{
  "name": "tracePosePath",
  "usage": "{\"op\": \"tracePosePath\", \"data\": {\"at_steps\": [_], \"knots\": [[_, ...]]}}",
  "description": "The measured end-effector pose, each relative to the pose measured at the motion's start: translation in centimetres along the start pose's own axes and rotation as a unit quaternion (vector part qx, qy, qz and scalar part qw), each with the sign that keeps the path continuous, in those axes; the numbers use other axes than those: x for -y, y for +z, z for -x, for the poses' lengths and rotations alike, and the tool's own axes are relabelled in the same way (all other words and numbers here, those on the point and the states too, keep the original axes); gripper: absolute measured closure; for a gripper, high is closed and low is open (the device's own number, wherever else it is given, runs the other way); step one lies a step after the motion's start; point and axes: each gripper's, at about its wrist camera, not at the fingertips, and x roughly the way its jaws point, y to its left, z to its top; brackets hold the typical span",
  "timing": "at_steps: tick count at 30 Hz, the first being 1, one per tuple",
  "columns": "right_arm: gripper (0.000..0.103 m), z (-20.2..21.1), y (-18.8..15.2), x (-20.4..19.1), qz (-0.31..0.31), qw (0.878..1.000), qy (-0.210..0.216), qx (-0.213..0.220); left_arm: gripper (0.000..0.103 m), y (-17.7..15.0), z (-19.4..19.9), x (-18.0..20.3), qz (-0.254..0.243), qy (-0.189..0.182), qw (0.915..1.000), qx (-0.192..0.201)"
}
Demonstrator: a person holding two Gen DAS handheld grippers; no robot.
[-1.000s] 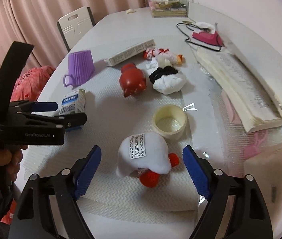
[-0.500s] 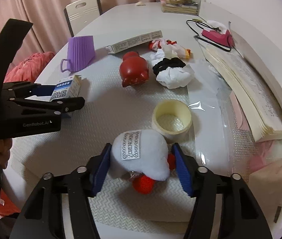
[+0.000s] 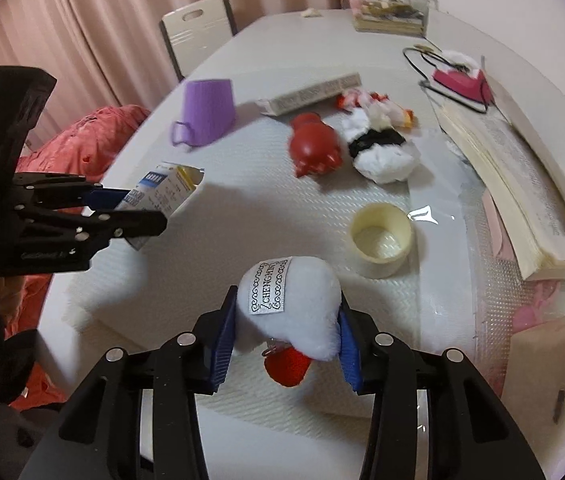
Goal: Collect trash
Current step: 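Grasp the white plush toy with the right tool while the left tool grasps the medicine box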
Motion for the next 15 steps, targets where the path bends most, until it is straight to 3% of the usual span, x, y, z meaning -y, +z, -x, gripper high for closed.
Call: {"op": "tracePosePath", "data": {"at_steps": [4, 15], "knots": [[0.059, 1.6, 0.8, -1.5, 0.023, 1.0, 0.013, 0.009, 0.061, -0.9, 3.2, -0.7, -0.016, -0.012, 0.9998, 0.003], [0.059, 5.8, 4.3, -7.2, 0.08, 0.995, 0.05, 0.036, 0.061, -2.8, 10.9, -3.9, -0.044, 0.025, 0.9984, 0.025]]}}
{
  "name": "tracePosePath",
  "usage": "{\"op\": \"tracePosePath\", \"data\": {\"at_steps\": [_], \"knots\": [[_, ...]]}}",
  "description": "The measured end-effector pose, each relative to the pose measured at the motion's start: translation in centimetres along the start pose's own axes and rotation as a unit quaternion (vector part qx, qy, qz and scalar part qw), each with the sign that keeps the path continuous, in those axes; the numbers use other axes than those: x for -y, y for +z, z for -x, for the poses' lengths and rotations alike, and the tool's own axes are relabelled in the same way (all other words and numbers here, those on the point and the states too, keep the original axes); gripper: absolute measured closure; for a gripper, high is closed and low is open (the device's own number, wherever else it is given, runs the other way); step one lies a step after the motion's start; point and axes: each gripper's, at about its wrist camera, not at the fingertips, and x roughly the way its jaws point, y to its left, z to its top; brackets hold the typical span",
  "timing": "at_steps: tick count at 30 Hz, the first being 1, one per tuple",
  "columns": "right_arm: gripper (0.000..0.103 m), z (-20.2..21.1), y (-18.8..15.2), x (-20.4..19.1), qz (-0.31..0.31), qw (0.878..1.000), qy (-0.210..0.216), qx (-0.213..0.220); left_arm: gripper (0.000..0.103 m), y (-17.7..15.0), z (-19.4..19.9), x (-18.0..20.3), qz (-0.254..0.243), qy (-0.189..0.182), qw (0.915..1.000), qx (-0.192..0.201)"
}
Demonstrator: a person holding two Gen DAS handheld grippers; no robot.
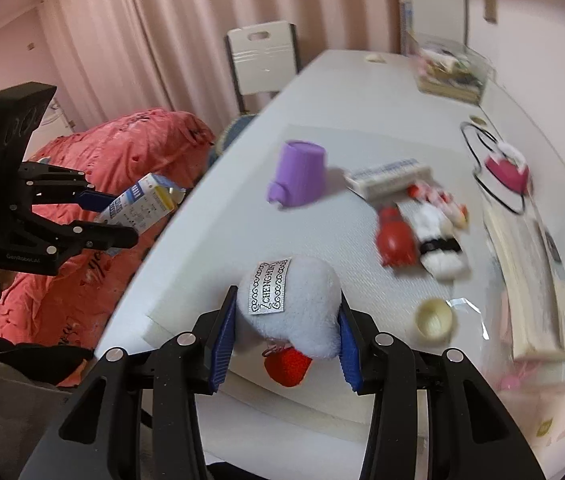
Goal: Collect trash
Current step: 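Grasp the white plush toy with the right tool while the left tool grasps the medicine box, then carry the plush toy and medicine box with both tools over the orange bin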
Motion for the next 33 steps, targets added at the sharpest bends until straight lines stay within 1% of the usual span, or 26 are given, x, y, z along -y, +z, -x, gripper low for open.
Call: {"op": "tracePosePath", "data": {"at_steps": [8, 15, 20, 26, 30, 33], "knots": [[0.059, -0.6, 3.2, -5.1, 0.042, 0.999, 0.028, 0.0, 0.061, -3.1, 3.0, -4.2, 0.038, 0.03, 0.9988, 0.001], [0.058, -3.5, 6.2, -11.1, 0.087, 0.994, 0.064, -0.013, 0.06, -6.7, 4.8, -8.7, 0.088, 0.052, 0.9948, -0.001], [0.058, -6.6, 8.2, -16.6, 0.119, 0.988, 0.095, -0.025, 0.06, -9.7, 5.9, -12.2, 0.126, 0.064, 0.99, -0.006], [0.058, -10.6, 10.4, -23.0, 0.162, 0.979, 0.121, -0.038, 0.06, -12.3, 5.5, -16.3, 0.156, 0.066, 0.9853, -0.02], [0.058, -14.1, 11.6, -25.8, 0.16, 0.976, 0.135, -0.053, 0.06, -13.9, 4.4, -19.0, 0.171, 0.058, 0.983, -0.03], [0.058, -17.4, 11.9, -27.8, 0.155, 0.974, 0.147, -0.07, 0.06, -14.9, 2.9, -21.1, 0.179, 0.049, 0.9819, -0.039]]}}
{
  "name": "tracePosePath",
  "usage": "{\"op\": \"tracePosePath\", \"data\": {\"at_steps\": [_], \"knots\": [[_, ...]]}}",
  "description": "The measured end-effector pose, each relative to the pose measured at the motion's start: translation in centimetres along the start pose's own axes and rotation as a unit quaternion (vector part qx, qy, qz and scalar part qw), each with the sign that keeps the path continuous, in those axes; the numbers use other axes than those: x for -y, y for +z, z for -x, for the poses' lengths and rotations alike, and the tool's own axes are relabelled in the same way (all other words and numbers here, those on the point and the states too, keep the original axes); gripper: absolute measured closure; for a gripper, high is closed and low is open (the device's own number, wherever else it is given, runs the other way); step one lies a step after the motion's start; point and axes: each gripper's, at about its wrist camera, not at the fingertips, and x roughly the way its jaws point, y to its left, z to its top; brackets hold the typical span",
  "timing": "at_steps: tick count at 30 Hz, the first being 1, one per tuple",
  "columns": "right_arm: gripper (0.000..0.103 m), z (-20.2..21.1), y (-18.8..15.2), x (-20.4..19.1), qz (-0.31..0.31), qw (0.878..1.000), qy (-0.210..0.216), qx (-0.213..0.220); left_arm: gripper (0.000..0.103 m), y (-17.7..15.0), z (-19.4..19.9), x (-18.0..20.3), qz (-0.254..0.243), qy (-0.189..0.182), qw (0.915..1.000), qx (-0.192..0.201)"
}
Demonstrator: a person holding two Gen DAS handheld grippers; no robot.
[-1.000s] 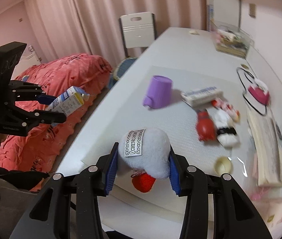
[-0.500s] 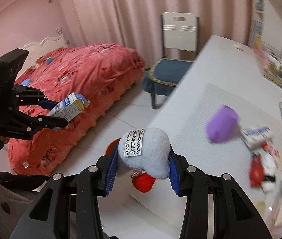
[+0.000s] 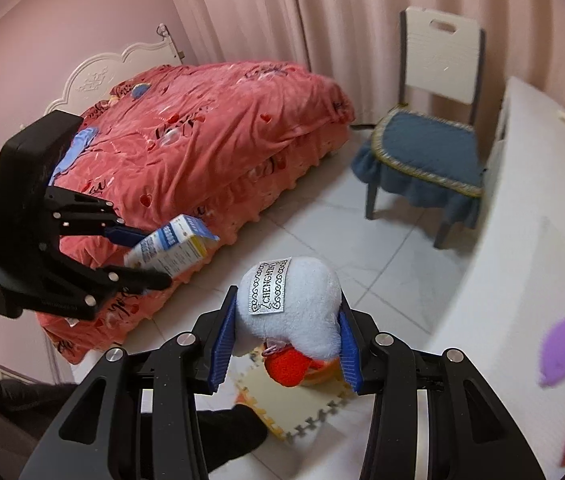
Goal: Collect trash
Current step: 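Carry the plush toy and medicine box with both tools over the orange bin, then open both tools to drop the toy and box into the bin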
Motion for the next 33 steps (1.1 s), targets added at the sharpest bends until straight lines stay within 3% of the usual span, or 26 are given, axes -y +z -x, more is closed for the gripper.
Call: {"op": "tracePosePath", "data": {"at_steps": [8, 19, 25, 30, 31, 33], "knots": [[0.058, -11.5, 1.2, -0.4, 0.002, 0.998, 0.011, -0.06, 0.06, -0.4, -5.8, -4.8, 0.001, -0.03, 0.9992, -0.026], [0.058, -23.4, -1.4, 1.9, -0.047, 0.988, 0.005, -0.15, 0.06, -1.6, -13.9, -7.6, -0.016, -0.066, 0.9959, -0.06], [0.057, -26.7, -2.7, 3.6, -0.064, 0.983, -0.006, -0.172, 0.06, -1.9, -16.5, -7.9, -0.02, -0.081, 0.9944, -0.066], [0.047, -28.1, -3.7, 4.6, -0.077, 0.979, -0.012, -0.187, 0.058, -1.7, -17.8, -8.2, -0.019, -0.089, 0.9935, -0.068], [0.046, -28.4, -3.8, 4.8, -0.079, 0.979, -0.015, -0.188, 0.057, -1.6, -18.0, -8.1, -0.021, -0.09, 0.9934, -0.068], [0.043, -28.8, -4.0, 5.1, -0.085, 0.978, -0.021, -0.192, 0.043, -1.6, -18.5, -8.0, -0.031, -0.085, 0.9935, -0.069]]}}
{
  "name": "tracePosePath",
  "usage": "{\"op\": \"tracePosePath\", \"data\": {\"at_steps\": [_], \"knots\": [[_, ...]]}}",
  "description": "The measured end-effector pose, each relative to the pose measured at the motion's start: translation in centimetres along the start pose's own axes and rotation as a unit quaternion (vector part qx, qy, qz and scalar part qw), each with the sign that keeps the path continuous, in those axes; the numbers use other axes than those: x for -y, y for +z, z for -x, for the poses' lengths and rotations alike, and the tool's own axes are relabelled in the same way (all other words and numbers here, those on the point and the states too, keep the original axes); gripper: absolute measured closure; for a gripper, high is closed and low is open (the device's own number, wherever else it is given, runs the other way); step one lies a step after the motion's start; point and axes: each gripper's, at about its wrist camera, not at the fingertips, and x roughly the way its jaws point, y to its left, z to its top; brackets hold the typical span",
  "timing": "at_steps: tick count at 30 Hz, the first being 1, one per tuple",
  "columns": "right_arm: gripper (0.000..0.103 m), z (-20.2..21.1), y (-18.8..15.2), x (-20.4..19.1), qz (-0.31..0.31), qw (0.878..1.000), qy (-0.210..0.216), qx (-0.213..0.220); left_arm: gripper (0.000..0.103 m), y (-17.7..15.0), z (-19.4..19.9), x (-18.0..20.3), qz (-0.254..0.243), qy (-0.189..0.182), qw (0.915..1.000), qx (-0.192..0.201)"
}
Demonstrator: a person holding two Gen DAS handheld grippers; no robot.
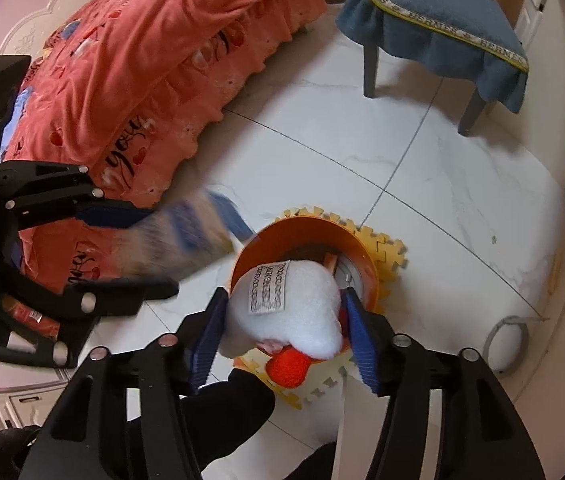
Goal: Collect trash
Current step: 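Open both tools to drop the toy and box into the bin, then move both open tools back toward the purple cup and red figurine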
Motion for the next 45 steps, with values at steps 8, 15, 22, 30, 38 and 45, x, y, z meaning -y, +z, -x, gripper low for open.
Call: {"op": "tracePosePath", "data": {"at_steps": [8, 15, 22, 30, 38, 45], "knots": [[0.043, 0.0, -0.3, 0.7, -0.012, 1.0, 0.001, -0.006, 0.043, -0.2, -0.4, 0.0, -0.001, 0.001, 0.9999, -0.013], [0.041, 3.5, 0.0, -0.3, -0.005, 1.0, 0.007, 0.016, 0.036, 0.0, 1.8, 0.1, -0.004, 0.023, 0.9997, -0.009], [0.023, 9.4, -0.6, -1.7, 0.001, 0.998, 0.015, 0.056, 0.021, 0.7, 6.9, 1.9, -0.008, 0.045, 0.9986, 0.025], [0.009, 19.2, -2.5, -2.4, -0.01, 0.99, 0.005, 0.14, 0.016, 1.8, 12.6, 5.8, -0.02, 0.06, 0.9956, 0.069], [0.009, 28.7, -7.3, -2.0, -0.016, 0.979, -0.021, 0.204, 0.008, 3.2, 18.0, 11.8, -0.041, 0.066, 0.9888, 0.128], [0.005, 35.1, -13.0, 0.4, -0.058, 0.964, -0.047, 0.254, 0.006, 4.4, 20.6, 17.5, -0.074, 0.039, 0.9824, 0.167]]}}
